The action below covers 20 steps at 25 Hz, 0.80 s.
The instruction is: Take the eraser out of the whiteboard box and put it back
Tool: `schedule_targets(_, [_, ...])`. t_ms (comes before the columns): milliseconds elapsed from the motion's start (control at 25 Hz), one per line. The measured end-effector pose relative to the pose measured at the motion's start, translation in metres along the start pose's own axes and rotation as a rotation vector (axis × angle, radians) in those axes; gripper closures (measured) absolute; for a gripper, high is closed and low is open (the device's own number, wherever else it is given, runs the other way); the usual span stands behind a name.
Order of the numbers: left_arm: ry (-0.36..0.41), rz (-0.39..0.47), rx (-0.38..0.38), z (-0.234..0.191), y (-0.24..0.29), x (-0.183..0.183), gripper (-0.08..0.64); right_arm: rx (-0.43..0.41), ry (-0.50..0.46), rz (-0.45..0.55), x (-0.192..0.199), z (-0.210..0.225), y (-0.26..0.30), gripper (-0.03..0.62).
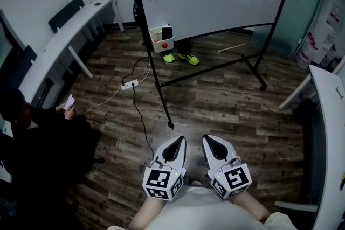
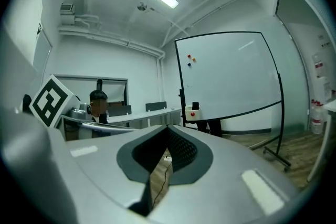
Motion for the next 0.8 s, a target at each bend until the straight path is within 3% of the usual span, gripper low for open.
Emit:
schedule_targets(400, [-0.01,-0.03,-0.037,0.008,0.001,0.016,0.555,-0.03,0.021,-0.047,0.01,0.01,-0.01,0.589])
schedule_targets(800, [0.01,-0.029,-0.059,-0.026,0.028,-0.002,0.555,-0.055,0.029,-0.04,0.006,0.025,0.035,0.589])
Point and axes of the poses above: the fingertips, and each gripper's own axes: y forward along the fingers, z to its right, x out of its underside, the point moved 2 cm from there along -y, backward along the fingers, and after that the axes turned 6 degrees about z, right-handed, at the moved point
